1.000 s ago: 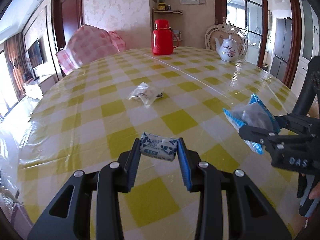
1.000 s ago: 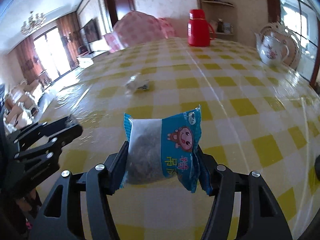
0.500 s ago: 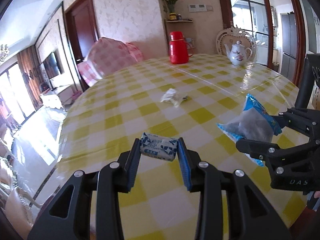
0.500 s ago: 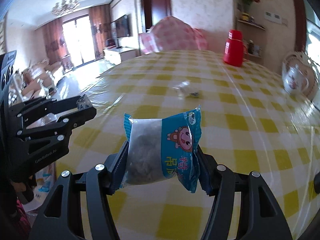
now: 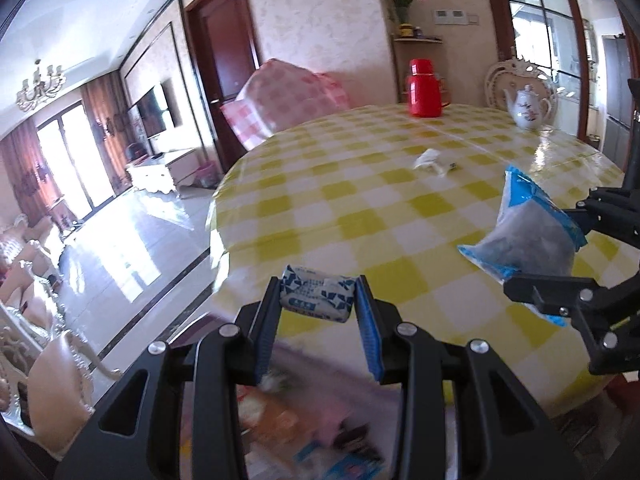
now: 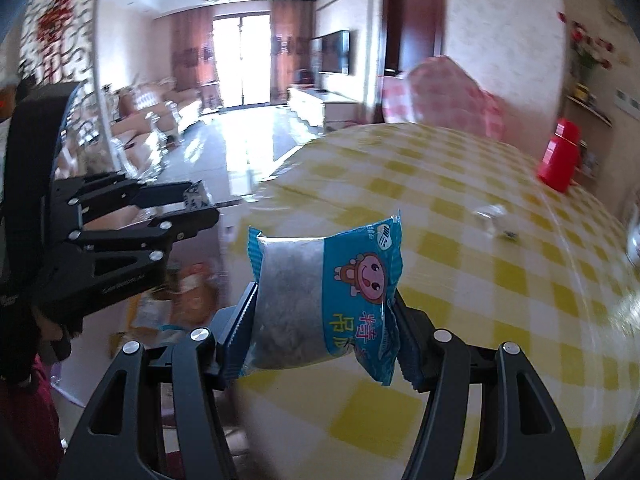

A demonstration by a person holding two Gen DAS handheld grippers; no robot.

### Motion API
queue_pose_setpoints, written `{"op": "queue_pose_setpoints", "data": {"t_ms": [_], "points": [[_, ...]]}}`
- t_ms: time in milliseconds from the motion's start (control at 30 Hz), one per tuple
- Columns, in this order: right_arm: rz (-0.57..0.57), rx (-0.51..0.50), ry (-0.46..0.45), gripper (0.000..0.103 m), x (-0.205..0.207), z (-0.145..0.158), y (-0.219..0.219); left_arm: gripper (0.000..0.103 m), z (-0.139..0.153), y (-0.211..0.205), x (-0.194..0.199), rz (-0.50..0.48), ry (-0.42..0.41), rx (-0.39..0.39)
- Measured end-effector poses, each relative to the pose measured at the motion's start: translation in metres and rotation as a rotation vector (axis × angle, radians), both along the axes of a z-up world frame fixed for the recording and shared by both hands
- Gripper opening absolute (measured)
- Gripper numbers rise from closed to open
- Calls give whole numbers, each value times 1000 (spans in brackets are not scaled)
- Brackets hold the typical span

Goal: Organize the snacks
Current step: 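Carry the blue packet and small box over the purple box with both tools, then open both tools to drop the snacks into the purple box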

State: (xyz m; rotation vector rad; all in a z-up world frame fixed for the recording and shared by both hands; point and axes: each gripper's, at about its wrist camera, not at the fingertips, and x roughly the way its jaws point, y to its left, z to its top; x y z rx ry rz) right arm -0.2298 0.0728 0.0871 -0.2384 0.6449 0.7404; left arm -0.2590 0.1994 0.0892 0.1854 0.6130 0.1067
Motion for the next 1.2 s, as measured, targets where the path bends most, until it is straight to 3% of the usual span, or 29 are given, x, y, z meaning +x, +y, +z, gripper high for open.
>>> {"op": "queue_pose_setpoints", "data": {"t_ms": [400, 700, 733, 767, 800, 833, 967, 1100, 1200], "points": [[201, -84, -40, 60, -53, -6, 78, 37, -10, 67, -33, 94, 111, 49], [293, -70, 29, 62, -58, -20, 93, 39, -33, 82, -33, 131, 229, 83], [312, -62, 36, 63, -59, -20, 93, 49, -34, 82, -33, 139, 233, 86], [334, -49, 46, 71, -60, -20, 93, 60, -35, 83, -32, 154, 232, 91], [350, -29, 51, 76, -63, -19, 92, 84, -34, 84, -31, 187, 223, 114], [351, -4, 39, 80, -65, -17, 88, 90, -34, 84, -29, 214, 217, 136], [299, 50, -24, 85, -61, -2, 63, 92, -29, 84, -25, 272, 178, 144], [154, 113, -18, 87, -32, 6, 17, 93, -7, 72, -27, 295, 31, 96], [54, 142, -11, 87, -10, 2, -23, 98, 12, 44, -24, 248, -83, 34]]}}
